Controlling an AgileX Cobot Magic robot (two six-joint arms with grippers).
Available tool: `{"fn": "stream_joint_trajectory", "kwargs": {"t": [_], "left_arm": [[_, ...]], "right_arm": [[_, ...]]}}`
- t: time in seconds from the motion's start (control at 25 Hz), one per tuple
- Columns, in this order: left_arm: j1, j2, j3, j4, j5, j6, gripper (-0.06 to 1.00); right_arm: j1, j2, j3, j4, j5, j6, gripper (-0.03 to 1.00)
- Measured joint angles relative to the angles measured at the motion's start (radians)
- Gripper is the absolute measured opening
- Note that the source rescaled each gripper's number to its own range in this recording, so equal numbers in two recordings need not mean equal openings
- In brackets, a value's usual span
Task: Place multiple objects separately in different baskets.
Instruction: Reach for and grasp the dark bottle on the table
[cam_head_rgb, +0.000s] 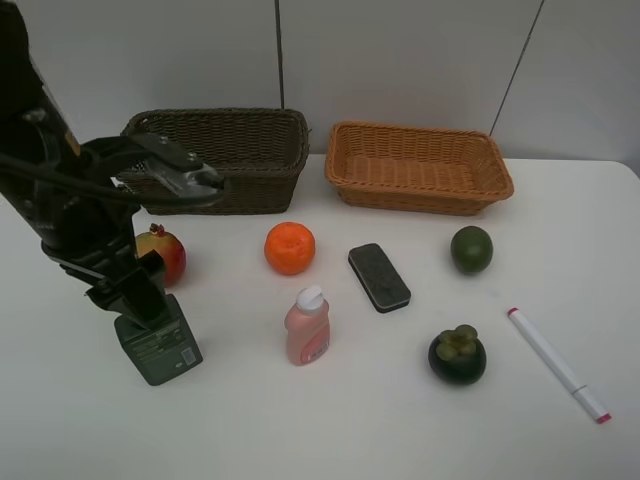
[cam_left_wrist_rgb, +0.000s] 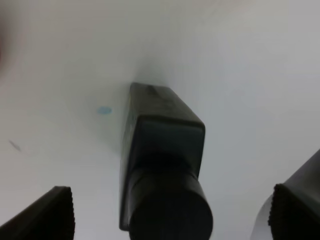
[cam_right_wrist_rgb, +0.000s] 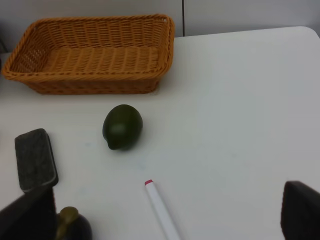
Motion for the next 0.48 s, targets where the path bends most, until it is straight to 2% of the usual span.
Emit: {"fn": "stream_joint_trajectory", "kwargs": {"t": [0.32,0.48], "left_arm": [[-0.002,0.092,0.0,0.009,-0.08,0.019,0.93],[-0.051,0.142,0.0,0.03,-0.104,0.039,0.93]], "right_arm": [[0.0,0.0,0.0,0.0,0.0,0.0,0.99],[0.0,0.0,0.0,0.0,0.0,0.0,0.99]]}}
